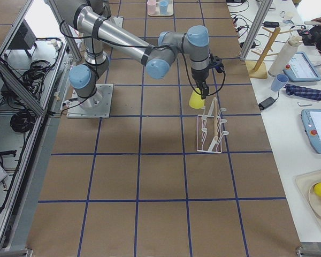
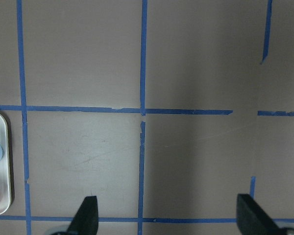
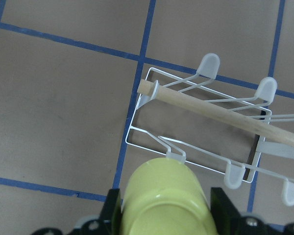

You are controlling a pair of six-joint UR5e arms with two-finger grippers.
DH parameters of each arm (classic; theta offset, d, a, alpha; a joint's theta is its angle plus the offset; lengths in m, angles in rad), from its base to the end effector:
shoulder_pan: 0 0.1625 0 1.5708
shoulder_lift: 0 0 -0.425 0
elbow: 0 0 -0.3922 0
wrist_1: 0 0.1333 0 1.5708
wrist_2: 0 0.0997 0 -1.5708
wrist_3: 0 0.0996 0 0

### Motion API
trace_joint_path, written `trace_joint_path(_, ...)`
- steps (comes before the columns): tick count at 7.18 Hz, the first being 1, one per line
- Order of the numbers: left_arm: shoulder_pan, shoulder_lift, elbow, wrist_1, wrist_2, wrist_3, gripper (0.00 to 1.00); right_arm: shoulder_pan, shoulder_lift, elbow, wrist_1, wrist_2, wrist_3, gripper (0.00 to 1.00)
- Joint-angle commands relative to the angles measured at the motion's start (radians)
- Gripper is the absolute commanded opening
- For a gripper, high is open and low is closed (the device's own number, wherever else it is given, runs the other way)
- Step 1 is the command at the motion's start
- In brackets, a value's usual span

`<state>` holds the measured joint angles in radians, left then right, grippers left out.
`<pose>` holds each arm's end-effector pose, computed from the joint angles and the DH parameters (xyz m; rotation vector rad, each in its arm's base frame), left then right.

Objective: Transfer IKEA cup to right arm and place on rack

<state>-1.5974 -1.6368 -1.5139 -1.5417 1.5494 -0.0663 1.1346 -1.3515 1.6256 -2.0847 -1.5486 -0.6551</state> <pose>-0.1493 -0.5181 0.4854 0.0616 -3.1185 0.0296 -0.1267 -0.5925 0.3981 0.3337 -2.9999 0.3282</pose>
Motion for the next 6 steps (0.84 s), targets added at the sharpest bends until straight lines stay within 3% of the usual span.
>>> trace_joint_path(1, 0.001, 0.000, 0.000, 0.000, 0.000, 0.000, 1.00, -0.006, 0.014, -0.003, -0.006, 0.001, 0.003, 0.02)
trace_joint_path(3, 0.001, 0.000, 0.000, 0.000, 0.000, 0.000, 1.00, -0.006, 0.047, -0.004, -0.070, 0.001, 0.002, 0.03)
trace_joint_path(6, 0.001, 0.000, 0.001, 0.000, 0.000, 0.000, 1.00, -0.006, 0.086, -0.003, -0.075, 0.001, 0.009, 0.02)
